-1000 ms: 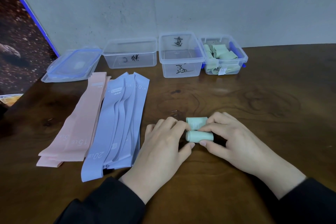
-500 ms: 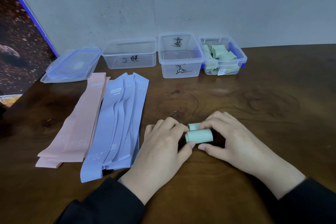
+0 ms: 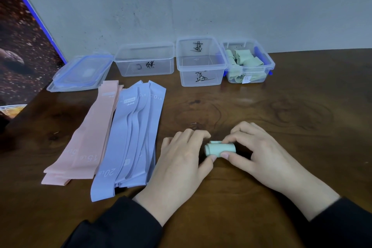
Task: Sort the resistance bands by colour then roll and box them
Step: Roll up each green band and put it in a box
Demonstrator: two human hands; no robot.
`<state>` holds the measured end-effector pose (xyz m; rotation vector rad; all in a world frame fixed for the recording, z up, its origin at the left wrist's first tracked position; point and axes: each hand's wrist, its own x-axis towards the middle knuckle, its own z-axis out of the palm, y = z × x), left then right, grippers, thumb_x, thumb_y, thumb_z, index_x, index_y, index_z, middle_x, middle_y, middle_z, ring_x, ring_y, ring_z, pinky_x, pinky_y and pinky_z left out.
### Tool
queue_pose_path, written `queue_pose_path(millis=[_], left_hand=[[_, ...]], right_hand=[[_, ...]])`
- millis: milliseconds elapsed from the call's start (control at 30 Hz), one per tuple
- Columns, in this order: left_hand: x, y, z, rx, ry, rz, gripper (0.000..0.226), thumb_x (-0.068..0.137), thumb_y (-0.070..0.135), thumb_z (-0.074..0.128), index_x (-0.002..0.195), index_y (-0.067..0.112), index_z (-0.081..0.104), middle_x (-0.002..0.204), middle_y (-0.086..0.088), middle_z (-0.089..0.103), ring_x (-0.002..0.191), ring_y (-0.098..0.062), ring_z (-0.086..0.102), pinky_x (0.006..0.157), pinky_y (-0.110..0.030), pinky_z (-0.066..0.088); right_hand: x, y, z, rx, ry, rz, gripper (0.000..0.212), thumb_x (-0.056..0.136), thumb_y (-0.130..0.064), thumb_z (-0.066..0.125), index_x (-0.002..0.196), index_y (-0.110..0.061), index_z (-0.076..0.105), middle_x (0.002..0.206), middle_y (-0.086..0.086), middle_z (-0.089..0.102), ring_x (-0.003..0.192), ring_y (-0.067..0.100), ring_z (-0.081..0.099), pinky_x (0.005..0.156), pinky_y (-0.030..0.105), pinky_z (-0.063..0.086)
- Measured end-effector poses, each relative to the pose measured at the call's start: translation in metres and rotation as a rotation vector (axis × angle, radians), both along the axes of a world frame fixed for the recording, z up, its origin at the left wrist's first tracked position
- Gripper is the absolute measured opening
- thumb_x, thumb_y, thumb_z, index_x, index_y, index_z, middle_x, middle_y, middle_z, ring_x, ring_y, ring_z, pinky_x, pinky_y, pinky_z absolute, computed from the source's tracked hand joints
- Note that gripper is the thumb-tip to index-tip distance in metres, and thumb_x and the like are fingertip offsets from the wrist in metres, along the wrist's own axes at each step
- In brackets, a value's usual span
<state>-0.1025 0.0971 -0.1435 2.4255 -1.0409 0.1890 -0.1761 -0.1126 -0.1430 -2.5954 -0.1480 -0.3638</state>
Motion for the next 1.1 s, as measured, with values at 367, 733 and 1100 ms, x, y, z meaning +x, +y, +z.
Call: queue_pose_path(millis=[367, 733, 1100], left_hand=[[0.004, -0.014, -0.006, 0.04, -0.11, 0.1, 0.043, 0.1, 0.044, 0.042, 0.128, 0.022, 0.066, 0.11, 0.008, 0.065, 0.099, -0.013, 0.057, 0.083, -0.037, 0.048], [-0.001, -0.046, 0.022, -0.107, -0.175, -0.071, 0.044, 0.096, 0.019, 0.061, 0.139, 0.018, 0.056, 0.122, 0.004, 0.063, 0.109, -0.015, 0.055, 0.091, -0.035, 0.045], [0.011, -0.047, 0.007, 0.048, -0.26, -0.084, 0.046, 0.096, 0.026, 0.061, 0.142, 0.025, 0.055, 0.115, 0.006, 0.064, 0.099, -0.017, 0.058, 0.076, -0.039, 0.05]], right_hand=[[0.007, 0.009, -0.003, -0.176, -0.042, -0.052, 0.043, 0.092, -0.05, 0.06, 0.129, -0.027, 0.065, 0.116, -0.019, 0.055, 0.104, 0.005, 0.051, 0.088, 0.032, 0.045], [0.003, 0.005, 0.007, 0.274, -0.1, -0.159, 0.032, 0.088, -0.041, 0.065, 0.12, -0.038, 0.061, 0.105, -0.025, 0.066, 0.101, -0.001, 0.059, 0.089, 0.023, 0.044], [0.003, -0.007, 0.003, 0.258, 0.038, -0.212, 0.031, 0.088, -0.045, 0.072, 0.117, -0.038, 0.065, 0.099, -0.021, 0.068, 0.095, -0.002, 0.061, 0.079, 0.01, 0.044]])
